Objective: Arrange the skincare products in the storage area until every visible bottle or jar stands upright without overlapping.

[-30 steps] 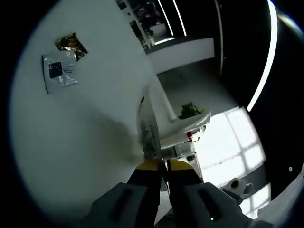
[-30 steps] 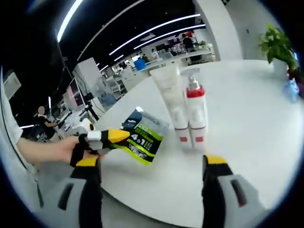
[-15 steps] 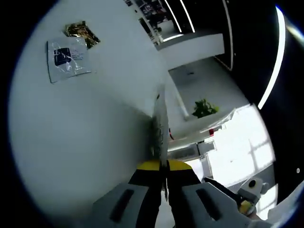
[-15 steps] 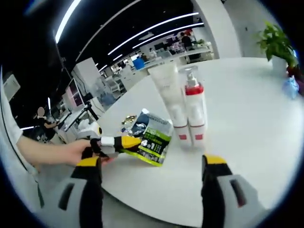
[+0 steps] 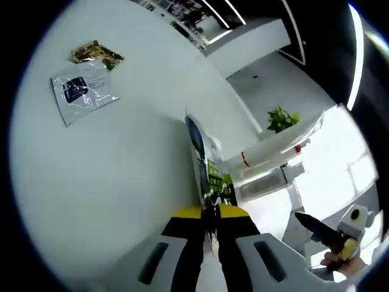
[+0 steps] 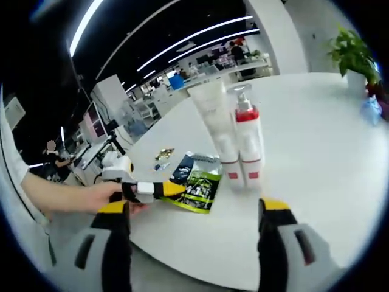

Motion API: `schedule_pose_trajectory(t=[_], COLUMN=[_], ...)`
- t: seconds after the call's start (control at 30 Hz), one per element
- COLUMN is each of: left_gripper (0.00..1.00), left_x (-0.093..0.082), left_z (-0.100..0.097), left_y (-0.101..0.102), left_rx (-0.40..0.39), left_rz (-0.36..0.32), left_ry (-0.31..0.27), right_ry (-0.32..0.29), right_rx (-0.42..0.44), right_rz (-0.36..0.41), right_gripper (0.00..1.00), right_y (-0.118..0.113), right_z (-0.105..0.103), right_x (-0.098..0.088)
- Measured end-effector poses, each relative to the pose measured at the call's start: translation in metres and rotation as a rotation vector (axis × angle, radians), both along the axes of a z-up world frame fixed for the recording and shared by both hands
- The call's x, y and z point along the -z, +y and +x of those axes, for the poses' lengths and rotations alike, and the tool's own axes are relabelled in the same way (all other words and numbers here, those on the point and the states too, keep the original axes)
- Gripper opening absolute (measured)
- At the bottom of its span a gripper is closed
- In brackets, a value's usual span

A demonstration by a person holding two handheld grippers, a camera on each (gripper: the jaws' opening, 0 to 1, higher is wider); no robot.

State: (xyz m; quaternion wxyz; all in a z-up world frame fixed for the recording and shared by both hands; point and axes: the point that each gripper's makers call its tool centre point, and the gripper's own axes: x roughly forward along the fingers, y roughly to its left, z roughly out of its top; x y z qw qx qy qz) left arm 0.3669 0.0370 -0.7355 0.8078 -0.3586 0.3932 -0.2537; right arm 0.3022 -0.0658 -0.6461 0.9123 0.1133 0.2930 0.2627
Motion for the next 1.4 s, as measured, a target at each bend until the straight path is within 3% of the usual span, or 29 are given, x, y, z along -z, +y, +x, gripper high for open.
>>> schedule_pose_trajectory(t=[0.17, 0.5, 0.9, 1.0, 1.13, 1.27, 1.4], left_gripper=[0.06, 0.17, 0.38, 0.47, 0.49, 0.57, 0.59], left_x=[-0.002, -0.005, -0.008, -0.007, -0.014, -0.017, -0.011], left_z=[-0.004, -0.017, -0.019, -0.012, -0.003, 0.005, 0.009], left_y=[0.0, 0.009, 0.028, 0.035, 0.031, 0.018, 0.009], left_rx=[0.034, 0.165, 0.316, 0.341, 0.394, 0.504, 0.55], left_rz=[0.043, 0.203, 0.539, 0.62, 0.671, 0.74, 0.748], left_ry=[-0.038, -0.133, -0.288, -0.335, -0.411, -0.515, -0.518], right_ry=[0.002, 0.006, 0.005, 0.006, 0.005, 0.003, -0.002], right_rx=[-0.003, -0.006, -0.007, -0.005, -0.003, 0.004, 0.014], right_rz=[-0.001, 0.001, 0.004, 0.009, 0.01, 0.016, 0.019], right_gripper=[0.87, 0.87, 0.87, 0.87, 0.87, 0.87, 0.87], right_y=[0.001, 0.001, 0.001, 0.001, 0.001, 0.0, -0.002], right_z=[0.0, -0.001, -0.001, -0.001, -0.001, 0.0, 0.001], right_x=[0.0, 0.001, 0.001, 0.0, 0.0, -0.001, -0.002])
